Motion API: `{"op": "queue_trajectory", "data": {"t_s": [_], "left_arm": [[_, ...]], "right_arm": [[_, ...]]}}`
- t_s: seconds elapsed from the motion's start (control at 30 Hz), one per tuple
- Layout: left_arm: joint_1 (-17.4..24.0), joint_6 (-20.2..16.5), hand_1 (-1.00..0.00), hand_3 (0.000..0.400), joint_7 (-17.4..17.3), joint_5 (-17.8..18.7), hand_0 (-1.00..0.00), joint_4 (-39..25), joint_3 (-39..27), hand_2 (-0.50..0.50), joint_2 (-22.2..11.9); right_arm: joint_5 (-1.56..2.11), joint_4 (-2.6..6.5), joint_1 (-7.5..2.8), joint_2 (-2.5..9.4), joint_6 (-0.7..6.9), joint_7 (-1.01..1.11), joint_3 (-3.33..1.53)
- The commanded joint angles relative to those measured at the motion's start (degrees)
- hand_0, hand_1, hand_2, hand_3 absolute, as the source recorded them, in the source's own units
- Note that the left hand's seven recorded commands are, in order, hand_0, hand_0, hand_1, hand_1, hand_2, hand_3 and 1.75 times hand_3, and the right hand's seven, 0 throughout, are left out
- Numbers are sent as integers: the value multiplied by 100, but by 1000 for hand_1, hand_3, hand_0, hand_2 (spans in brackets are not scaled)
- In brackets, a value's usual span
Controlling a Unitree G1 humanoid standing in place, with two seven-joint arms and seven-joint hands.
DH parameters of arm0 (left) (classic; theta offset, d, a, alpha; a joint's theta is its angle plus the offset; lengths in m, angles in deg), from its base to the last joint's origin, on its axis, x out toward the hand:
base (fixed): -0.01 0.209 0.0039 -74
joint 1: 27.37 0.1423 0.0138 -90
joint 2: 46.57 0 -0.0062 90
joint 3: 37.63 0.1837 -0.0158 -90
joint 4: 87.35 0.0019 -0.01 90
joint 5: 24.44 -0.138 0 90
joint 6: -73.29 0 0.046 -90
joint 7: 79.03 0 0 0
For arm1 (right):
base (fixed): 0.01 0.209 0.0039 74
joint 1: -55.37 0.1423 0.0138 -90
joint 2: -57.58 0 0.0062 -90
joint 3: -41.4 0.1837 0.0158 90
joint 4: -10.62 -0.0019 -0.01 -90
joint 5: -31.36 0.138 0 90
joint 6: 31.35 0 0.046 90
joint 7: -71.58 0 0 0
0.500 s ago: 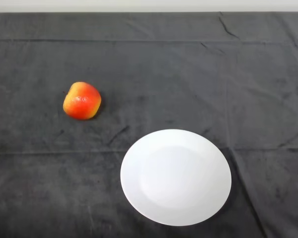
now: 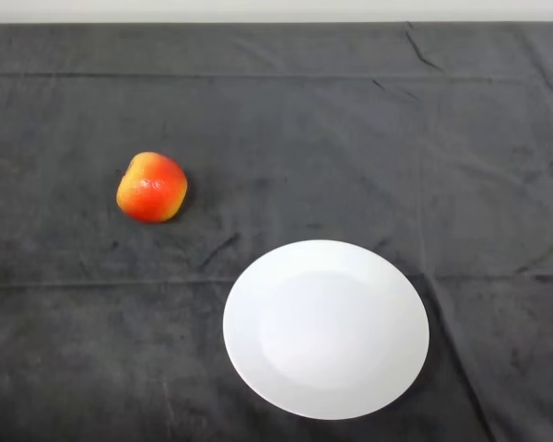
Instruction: Move the apple to the plate
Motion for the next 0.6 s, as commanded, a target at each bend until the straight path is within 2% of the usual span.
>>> {"op": "queue_trajectory", "data": {"t_s": [0.03,0.33,0.6], "left_arm": [[-311,-67,0,0,-26,-157,0,-144,-92,0,90],[-393,-90,0,0,-246,-322,0,-187,4,0,239],[-523,-161,0,0,-779,-417,0,-232,111,0,371]], "right_arm": [[-22,6,-10,-190,54,3,118],[-22,5,-10,-190,54,3,118],[-22,3,-10,-189,53,3,116]]}}
